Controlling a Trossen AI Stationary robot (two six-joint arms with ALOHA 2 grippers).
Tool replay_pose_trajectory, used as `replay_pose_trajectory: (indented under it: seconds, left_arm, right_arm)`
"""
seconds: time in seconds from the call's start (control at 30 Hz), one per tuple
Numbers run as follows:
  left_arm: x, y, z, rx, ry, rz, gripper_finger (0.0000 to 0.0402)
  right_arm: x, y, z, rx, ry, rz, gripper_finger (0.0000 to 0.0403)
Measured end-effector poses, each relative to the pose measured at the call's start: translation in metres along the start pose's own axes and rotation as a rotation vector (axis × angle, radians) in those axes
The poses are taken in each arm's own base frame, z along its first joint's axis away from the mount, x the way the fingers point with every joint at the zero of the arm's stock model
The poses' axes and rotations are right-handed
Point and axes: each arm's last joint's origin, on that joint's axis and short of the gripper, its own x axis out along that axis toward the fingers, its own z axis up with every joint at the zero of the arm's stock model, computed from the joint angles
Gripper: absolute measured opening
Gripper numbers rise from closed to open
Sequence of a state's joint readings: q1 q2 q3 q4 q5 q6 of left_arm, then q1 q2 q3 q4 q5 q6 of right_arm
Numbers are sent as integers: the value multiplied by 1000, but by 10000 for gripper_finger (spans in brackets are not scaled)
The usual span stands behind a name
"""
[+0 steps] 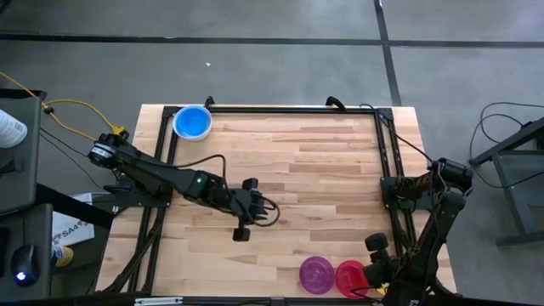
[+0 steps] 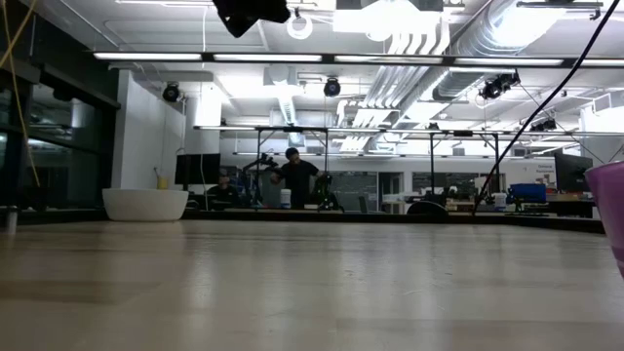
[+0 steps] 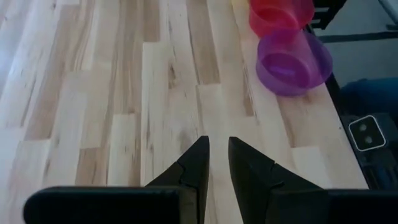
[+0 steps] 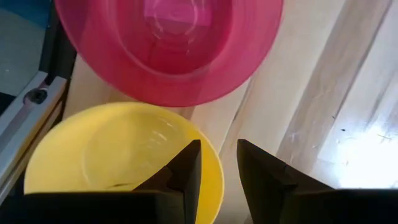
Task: Nest bowls inside each other
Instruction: Stack the yellow bowl on the blue bowl
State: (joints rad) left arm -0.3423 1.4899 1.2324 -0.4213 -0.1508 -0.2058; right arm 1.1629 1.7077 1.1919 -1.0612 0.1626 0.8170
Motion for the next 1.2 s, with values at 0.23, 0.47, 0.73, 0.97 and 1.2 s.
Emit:
replay_pose_trajectory:
  seconds: [0.23, 0.47, 0.73, 0.97, 1.2]
  left_arm:
    - [2, 0, 0, -2, -2, 0, 61]
    - [2, 0, 0, -3, -3, 1, 61]
    - [2, 0, 0, -2, -2, 1, 61]
    - [2, 0, 0, -2, -2, 0, 61]
    - [2, 0, 0, -3, -3, 0, 61]
  right_arm:
    - [0, 0, 0, 2, -1, 4, 97]
    - [11, 0, -3, 3, 5, 17, 97]
    - [31, -5, -10, 0, 21, 25, 97]
    - [32, -9, -9, -13, 52, 29, 79]
    - [31, -8, -12, -19, 112, 65, 16]
